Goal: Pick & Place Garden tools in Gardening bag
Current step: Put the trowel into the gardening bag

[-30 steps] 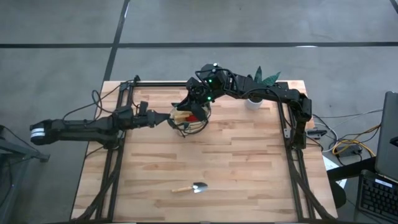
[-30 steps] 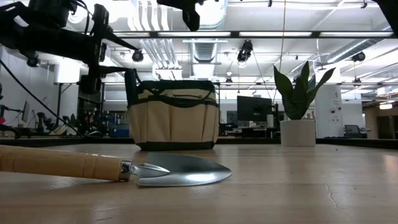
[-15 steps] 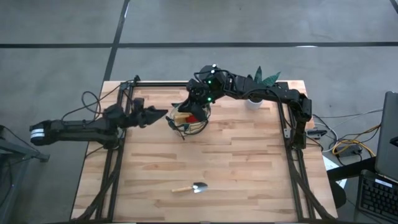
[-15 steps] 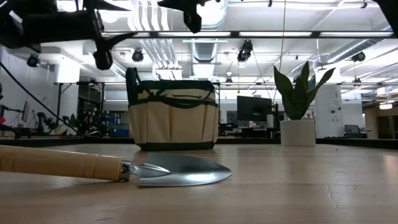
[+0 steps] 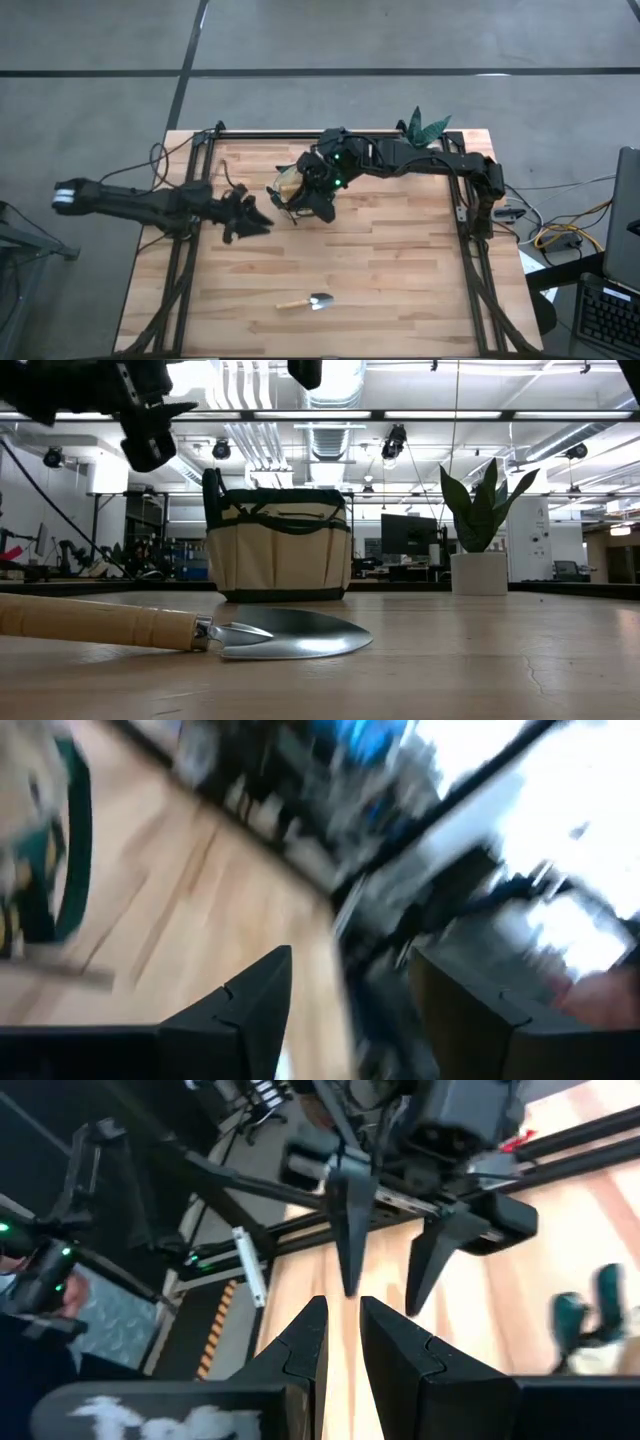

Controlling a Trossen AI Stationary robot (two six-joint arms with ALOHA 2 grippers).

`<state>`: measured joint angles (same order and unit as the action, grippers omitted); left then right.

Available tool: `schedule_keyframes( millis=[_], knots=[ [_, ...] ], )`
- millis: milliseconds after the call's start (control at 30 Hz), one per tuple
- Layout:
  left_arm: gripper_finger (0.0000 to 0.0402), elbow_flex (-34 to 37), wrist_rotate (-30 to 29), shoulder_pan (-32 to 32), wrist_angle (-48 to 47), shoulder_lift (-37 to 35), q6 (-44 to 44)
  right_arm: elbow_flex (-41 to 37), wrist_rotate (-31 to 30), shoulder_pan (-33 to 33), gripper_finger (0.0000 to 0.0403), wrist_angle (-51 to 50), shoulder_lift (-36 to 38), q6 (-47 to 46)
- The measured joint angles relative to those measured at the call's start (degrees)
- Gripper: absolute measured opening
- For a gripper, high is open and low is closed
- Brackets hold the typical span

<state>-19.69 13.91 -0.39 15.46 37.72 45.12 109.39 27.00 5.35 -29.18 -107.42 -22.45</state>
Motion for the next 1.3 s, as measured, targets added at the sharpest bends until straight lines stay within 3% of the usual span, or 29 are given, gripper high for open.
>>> schedule_keyframes(
  millis=[133, 267, 600, 767, 1000, 1300],
  knots=[
    [0.0187, -9.4, -2.7, -4.7, -22.6, 3.8, -6.7, 0.0, -2.9, -1.9, 0.0057, -0.1, 0.0, -0.4],
    [0.0174, -17.3, -4.6, -8.4, -32.5, 8.9, -7.7, 0.0, -5.0, -3.3, 0.0057, 0.9, 0.9, -0.5],
    [0.0172, -24.6, -5.0, -16.0, -33.1, 23.2, -8.9, 0.1, -11.2, -6.4, 0.0057, 1.0, 5.6, -0.2],
    [0.0172, -24.7, -5.0, -17.7, -30.7, 30.2, -6.1, 0.1, -13.8, -9.0, 0.0057, 0.8, 8.0, 0.2],
    [0.0172, -24.7, -5.0, -20.7, -19.9, 39.1, 0.8, 0.0, -14.3, -11.6, 0.0057, -4.4, 9.0, 1.4],
    [0.0172, -25.3, -3.7, -24.0, -18.5, 48.0, 9.1, 0.0, -17.2, -17.3, 0.0057, -7.1, 9.8, 2.0]
  ],
)
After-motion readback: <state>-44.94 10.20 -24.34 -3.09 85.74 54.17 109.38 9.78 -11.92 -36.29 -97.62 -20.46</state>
